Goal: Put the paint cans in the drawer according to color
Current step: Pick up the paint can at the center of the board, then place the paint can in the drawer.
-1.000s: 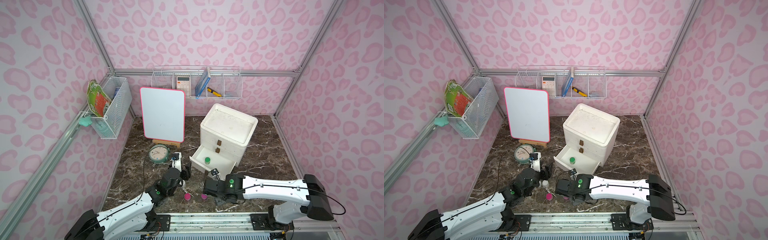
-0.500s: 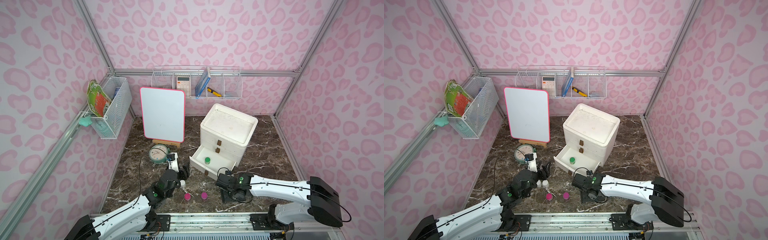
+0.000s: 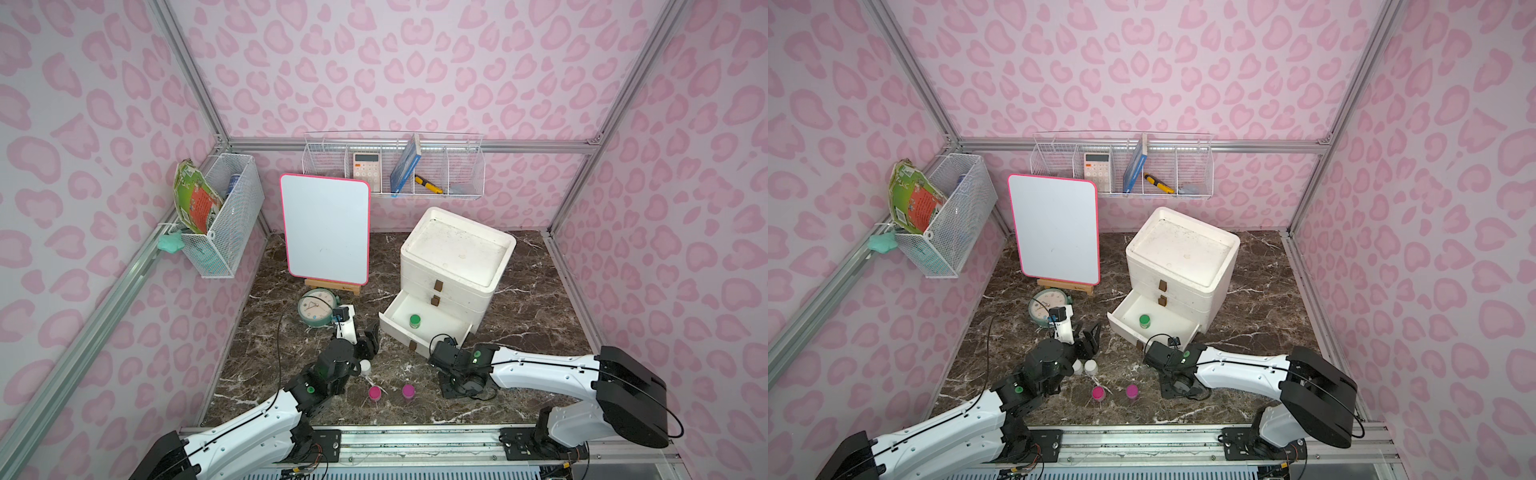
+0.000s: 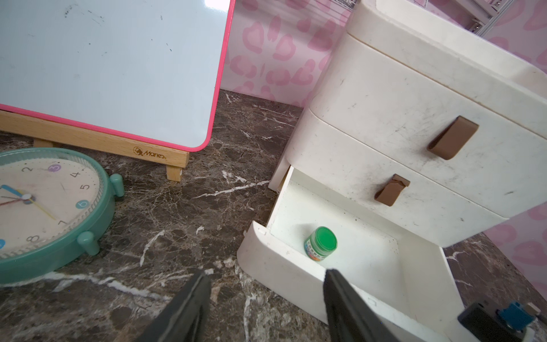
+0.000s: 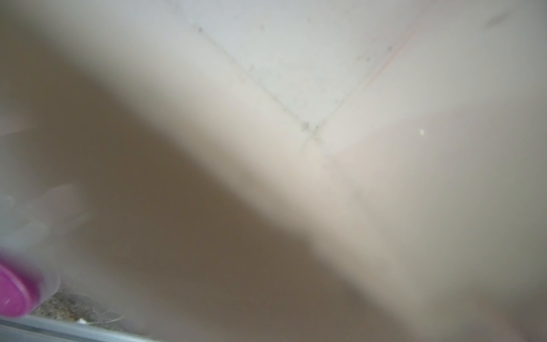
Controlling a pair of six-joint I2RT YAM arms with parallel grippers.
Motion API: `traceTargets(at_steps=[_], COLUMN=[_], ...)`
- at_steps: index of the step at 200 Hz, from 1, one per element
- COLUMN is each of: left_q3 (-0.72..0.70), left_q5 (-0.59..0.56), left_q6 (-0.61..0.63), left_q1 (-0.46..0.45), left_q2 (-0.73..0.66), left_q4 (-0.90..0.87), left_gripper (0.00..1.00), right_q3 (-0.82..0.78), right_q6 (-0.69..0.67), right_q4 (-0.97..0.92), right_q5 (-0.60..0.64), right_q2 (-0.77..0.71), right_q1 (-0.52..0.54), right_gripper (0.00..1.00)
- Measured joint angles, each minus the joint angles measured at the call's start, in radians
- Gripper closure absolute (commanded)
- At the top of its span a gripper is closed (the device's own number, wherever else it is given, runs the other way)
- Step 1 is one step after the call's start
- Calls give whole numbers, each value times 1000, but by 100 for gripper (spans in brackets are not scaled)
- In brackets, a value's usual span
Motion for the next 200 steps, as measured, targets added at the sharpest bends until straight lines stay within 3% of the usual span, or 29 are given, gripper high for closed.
traceTargets(at_steps=[45, 80, 130, 200], left_q3=[0, -2, -25, -58], left_q5=[0, 0, -2, -17], left_q6=[0, 0, -5, -30], left_q1=[2, 3, 5, 6], left_q2=[-4, -10, -37, -145], left_q4=[0, 0, -4, -84], left_gripper=[35, 35, 35, 35], right_q3=[67, 272, 488, 498], right_q6=[0, -26, -181, -336], right_q4=[-71, -198, -245, -143], right_q5=[10, 44, 126, 159], right_q2=[13, 26, 89, 200], right_q1=[64, 113, -74, -206], right_gripper=[70, 71, 71, 71])
